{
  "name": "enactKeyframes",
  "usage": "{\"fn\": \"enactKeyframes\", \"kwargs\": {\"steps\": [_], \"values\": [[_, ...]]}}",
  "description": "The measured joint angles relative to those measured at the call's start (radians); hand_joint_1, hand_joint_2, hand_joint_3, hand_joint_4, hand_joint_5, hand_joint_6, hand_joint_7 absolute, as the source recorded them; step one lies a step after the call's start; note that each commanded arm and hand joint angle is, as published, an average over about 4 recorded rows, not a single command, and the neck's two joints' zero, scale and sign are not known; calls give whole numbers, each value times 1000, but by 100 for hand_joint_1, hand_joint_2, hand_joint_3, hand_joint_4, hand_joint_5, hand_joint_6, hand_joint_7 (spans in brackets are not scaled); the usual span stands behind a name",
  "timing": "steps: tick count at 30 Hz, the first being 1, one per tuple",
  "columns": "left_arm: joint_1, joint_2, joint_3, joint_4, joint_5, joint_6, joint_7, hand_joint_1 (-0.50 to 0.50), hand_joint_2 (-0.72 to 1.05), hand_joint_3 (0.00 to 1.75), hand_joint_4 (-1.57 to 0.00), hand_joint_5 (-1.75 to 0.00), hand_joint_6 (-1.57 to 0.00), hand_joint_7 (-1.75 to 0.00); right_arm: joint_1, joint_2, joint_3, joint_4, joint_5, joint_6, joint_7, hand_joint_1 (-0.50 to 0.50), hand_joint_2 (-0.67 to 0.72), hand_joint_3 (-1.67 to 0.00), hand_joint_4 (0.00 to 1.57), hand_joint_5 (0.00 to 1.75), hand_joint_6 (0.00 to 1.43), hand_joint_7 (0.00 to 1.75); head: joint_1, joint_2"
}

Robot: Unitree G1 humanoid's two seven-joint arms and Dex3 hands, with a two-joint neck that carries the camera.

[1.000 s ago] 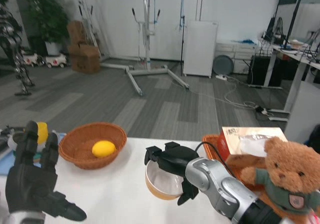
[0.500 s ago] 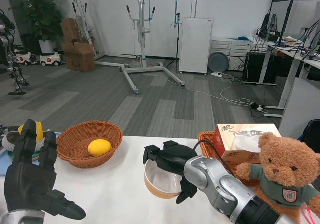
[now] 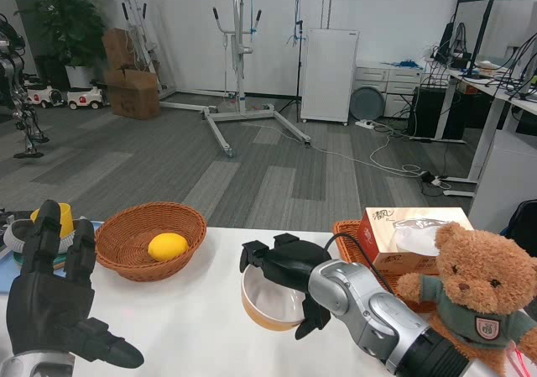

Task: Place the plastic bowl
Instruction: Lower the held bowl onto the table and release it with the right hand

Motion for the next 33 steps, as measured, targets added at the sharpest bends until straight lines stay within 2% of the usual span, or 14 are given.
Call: {"fn": "enactKeyframes", "kwargs": {"steps": [5, 12, 21, 24, 33], "values": [[0, 0, -1, 1, 0, 1, 0, -48, -72, 0, 0, 0, 0, 0, 0, -1, 2, 40, -7, -2, 0, -46, -54, -159, 157, 145, 136, 126, -1, -4], [0, 0, -2, 2, -1, 2, 0, -48, -72, 0, 0, 0, 0, 0, 0, -3, 13, 167, -27, -27, -15, -46, -54, -159, 157, 145, 137, 126, -7, -19], [-1, 0, -2, 3, -1, 3, 0, -48, -72, 2, 0, 0, 0, 0, 1, 3, 12, 345, -31, -112, -93, -46, -54, -159, 157, 155, 137, 140, -10, -28], [-1, 0, -3, 3, -1, 3, 0, -48, -72, 0, 0, 0, 0, 0, 0, 8, 9, 403, -41, -127, -125, -46, -54, -159, 156, 155, 137, 140, -17, -55], [-1, 0, -3, 4, -1, 3, 0, -48, -72, 0, 0, 0, 0, 0, 3, 26, -4, 520, -78, -161, -228, -46, -54, -159, 154, 155, 137, 140, -41, -69]]}}
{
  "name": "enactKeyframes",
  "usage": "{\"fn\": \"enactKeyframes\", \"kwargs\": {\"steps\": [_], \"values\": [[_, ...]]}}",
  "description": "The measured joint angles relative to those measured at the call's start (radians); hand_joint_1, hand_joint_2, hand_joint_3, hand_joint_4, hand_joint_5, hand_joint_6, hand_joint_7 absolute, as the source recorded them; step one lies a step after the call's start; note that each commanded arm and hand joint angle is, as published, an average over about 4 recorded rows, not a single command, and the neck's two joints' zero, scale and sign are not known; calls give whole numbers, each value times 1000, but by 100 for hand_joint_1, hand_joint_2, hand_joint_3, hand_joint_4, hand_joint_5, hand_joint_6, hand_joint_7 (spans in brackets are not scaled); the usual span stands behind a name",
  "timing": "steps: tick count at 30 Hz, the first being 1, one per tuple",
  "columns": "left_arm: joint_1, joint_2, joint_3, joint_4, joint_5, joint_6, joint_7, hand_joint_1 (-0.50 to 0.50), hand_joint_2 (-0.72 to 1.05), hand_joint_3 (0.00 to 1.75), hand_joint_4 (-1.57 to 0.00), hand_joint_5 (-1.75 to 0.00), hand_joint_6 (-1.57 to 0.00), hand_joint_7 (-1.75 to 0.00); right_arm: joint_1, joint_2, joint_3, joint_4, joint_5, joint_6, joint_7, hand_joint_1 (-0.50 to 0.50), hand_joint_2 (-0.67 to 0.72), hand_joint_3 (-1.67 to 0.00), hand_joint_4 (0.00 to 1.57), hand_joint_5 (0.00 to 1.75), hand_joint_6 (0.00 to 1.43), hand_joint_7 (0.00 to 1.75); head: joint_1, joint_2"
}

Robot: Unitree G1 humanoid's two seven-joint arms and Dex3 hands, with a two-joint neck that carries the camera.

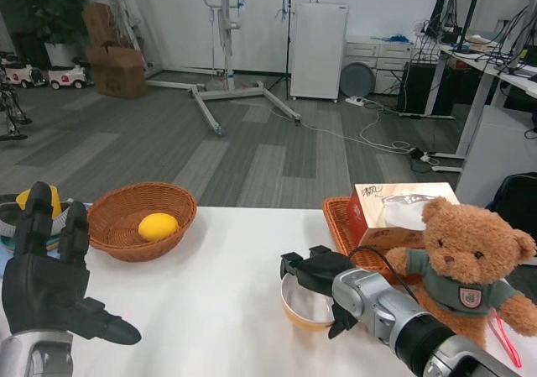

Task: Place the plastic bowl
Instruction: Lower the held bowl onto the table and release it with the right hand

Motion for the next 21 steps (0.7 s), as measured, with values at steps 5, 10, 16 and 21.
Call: {"fn": "enactKeyframes", "kwargs": {"steps": [5, 10, 16, 21], "values": [[0, 0, 0, 2, -2, 0, 0, -48, -72, 0, 0, 0, 0, 0, 3, 11, 4, 57, -30, -1, -49, -46, -54, -159, 154, 165, 137, 154, -6, 0], [0, 0, -1, 2, -9, 0, 0, -48, -72, 0, 0, 0, 0, 0, 6, 21, 32, 81, -66, -1, -87, -46, -54, -159, 154, 165, 137, 161, -8, -7], [-1, 0, -2, 5, -14, 0, 0, -48, -72, 2, 0, 0, 0, 0, 6, 36, 99, 98, -69, -9, -117, -46, -54, -159, 153, 165, 137, 161, -5, -14], [-1, 0, -3, 7, -17, 0, 0, -48, -72, 0, 0, 0, 0, 0, 4, 40, 119, 114, -54, -10, -133, -46, -48, -159, 141, 114, 133, 168, 0, -18]]}}
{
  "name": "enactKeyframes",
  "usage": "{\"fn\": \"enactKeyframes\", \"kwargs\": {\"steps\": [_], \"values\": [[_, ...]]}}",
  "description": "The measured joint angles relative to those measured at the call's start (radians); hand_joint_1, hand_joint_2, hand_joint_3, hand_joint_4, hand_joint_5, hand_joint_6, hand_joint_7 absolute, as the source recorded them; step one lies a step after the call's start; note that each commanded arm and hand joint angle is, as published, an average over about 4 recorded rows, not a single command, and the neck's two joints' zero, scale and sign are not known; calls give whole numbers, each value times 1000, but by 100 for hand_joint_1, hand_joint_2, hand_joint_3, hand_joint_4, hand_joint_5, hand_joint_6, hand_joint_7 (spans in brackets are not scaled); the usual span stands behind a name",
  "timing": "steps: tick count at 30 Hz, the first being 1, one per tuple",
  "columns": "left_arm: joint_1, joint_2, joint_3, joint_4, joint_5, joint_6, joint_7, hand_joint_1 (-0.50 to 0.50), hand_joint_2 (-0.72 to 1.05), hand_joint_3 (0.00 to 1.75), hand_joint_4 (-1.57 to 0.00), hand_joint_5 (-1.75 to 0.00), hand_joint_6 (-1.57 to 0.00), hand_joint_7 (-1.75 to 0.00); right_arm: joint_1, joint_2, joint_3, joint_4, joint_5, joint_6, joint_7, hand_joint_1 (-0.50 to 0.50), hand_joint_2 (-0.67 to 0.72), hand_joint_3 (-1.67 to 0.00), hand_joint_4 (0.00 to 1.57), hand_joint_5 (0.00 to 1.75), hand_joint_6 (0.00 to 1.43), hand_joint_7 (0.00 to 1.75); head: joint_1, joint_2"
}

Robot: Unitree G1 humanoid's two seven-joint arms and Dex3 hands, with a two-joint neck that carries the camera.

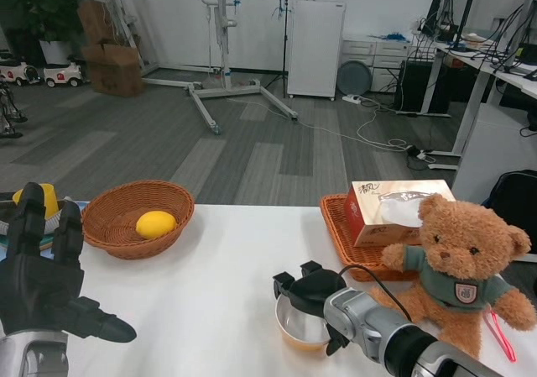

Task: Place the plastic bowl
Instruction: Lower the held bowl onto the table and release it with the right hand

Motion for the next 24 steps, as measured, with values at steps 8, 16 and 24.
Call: {"fn": "enactKeyframes", "kwargs": {"steps": [8, 16, 24], "values": [[0, 0, 0, 0, -2, 0, 0, -48, -72, 0, 0, 0, 0, 0, -12, 6, 5, 29, 27, 0, -9, -46, -38, -151, 124, 51, 129, 162, 4, -4], [0, 0, 0, 1, -2, 0, 0, -48, -72, 2, 0, 0, 0, 0, -25, 7, 33, 38, 29, 0, 3, -46, -8, -117, 14, 0, 51, 119, 5, -5], [0, 0, 0, 1, -2, 0, 0, -48, -72, 2, 0, 0, 0, 0, -46, 11, 37, 68, 56, 2, 53, -40, 33, -16, 0, 0, 0, 9, 5, -7]]}}
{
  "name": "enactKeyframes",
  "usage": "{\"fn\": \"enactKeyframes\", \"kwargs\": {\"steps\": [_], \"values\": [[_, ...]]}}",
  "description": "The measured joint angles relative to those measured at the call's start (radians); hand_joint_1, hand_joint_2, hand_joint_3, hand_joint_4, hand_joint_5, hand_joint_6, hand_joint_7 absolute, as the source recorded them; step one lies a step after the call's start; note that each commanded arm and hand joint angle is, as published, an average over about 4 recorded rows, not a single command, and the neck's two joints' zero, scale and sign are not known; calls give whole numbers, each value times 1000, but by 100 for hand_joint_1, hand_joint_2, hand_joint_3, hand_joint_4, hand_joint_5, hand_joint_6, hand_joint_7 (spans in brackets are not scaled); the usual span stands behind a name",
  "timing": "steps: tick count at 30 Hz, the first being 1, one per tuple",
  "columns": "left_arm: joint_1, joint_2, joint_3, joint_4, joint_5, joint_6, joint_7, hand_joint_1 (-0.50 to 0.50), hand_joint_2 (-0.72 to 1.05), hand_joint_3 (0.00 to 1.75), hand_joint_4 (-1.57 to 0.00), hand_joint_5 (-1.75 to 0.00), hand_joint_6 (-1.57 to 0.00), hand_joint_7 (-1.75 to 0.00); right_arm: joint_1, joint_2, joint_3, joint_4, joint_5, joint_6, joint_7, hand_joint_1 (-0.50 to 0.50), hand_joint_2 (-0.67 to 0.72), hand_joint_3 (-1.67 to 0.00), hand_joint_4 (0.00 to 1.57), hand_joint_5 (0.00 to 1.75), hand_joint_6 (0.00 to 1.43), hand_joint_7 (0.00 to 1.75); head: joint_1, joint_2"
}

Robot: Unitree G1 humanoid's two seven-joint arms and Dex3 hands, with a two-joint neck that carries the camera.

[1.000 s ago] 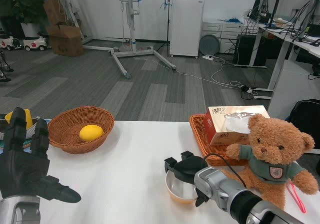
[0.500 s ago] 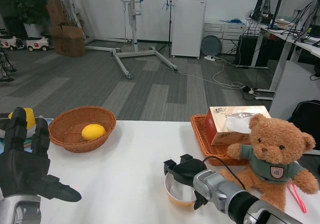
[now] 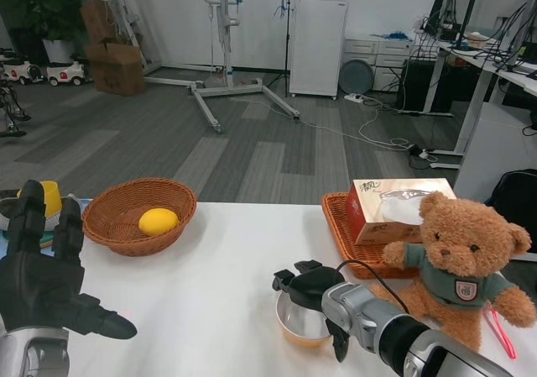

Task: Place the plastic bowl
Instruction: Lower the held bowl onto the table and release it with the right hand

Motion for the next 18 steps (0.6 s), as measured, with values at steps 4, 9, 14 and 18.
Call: {"fn": "enactKeyframes", "kwargs": {"steps": [4, 9, 14, 18], "values": [[0, 0, 0, 0, 0, 0, 0, -48, -72, 7, 0, 0, 0, 0, -1, 0, -3, 0, 4, 7, 23, -35, 42, -10, 0, 0, 0, 0, 0, -2], [0, 0, 0, 0, 0, 0, 0, -48, -72, 0, 0, 0, 0, 0, 3, 2, -16, -20, 7, 8, 51, -31, 47, -8, 0, 0, 0, 0, 0, -6], [0, 0, 0, 1, 0, -1, 0, -48, -72, 2, 0, 0, 0, 0, 35, 2, -53, -85, 4, 6, 66, -29, 47, -8, 0, 0, 0, 0, 0, -7], [0, 0, -1, 1, 0, -1, 0, -48, -72, 0, 0, 0, 0, 0, 62, 2, -87, -145, -2, 4, 71, -29, 47, -8, 0, 0, 0, 0, 1, -7]]}}
